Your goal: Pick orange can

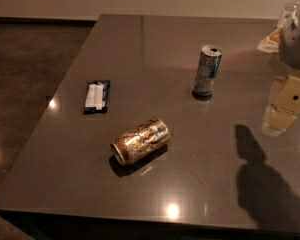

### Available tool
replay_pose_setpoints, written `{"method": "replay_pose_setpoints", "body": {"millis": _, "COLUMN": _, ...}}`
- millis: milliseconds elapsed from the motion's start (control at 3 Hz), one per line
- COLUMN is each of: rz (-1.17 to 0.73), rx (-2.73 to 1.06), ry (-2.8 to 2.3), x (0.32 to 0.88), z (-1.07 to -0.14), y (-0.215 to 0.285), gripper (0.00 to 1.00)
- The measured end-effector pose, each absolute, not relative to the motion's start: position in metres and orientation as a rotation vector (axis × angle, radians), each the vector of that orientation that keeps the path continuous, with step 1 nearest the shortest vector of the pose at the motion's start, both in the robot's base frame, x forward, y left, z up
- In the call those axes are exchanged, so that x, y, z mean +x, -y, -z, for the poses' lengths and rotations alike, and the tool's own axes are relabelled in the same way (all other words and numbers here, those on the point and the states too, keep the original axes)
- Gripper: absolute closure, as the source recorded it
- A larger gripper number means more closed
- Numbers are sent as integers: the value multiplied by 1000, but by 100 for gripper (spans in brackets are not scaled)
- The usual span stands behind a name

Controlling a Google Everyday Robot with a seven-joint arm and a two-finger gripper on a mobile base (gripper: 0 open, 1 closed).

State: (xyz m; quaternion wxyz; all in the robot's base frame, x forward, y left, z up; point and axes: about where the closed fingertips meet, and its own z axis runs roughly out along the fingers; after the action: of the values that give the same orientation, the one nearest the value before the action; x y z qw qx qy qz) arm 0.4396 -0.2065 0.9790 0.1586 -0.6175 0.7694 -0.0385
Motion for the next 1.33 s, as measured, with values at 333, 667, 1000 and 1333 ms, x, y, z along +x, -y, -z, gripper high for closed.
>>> {"method": "replay_pose_setpoints", "body": {"millis": 333, "rz": 77, "rx": -1960, "ry": -2082, "x": 441, "z": -961, "y": 159, "gripper": 0}}
{"method": "replay_pose_setpoints", "body": {"millis": 667, "rz": 54, "rx": -2104, "ry": -1987, "x": 442, "z": -942, "y": 125, "gripper": 0}}
{"method": "replay_pose_setpoints", "body": {"millis": 1000, "rz": 35, "rx": -2228, "ry": -1896, "x": 441, "z": -925, "y": 94, "gripper": 0}}
{"method": "replay_pose_setpoints", "body": {"millis": 1333, "rz": 20, "rx": -2318, "ry": -1824, "x": 440, "z": -912, "y": 71, "gripper": 0}}
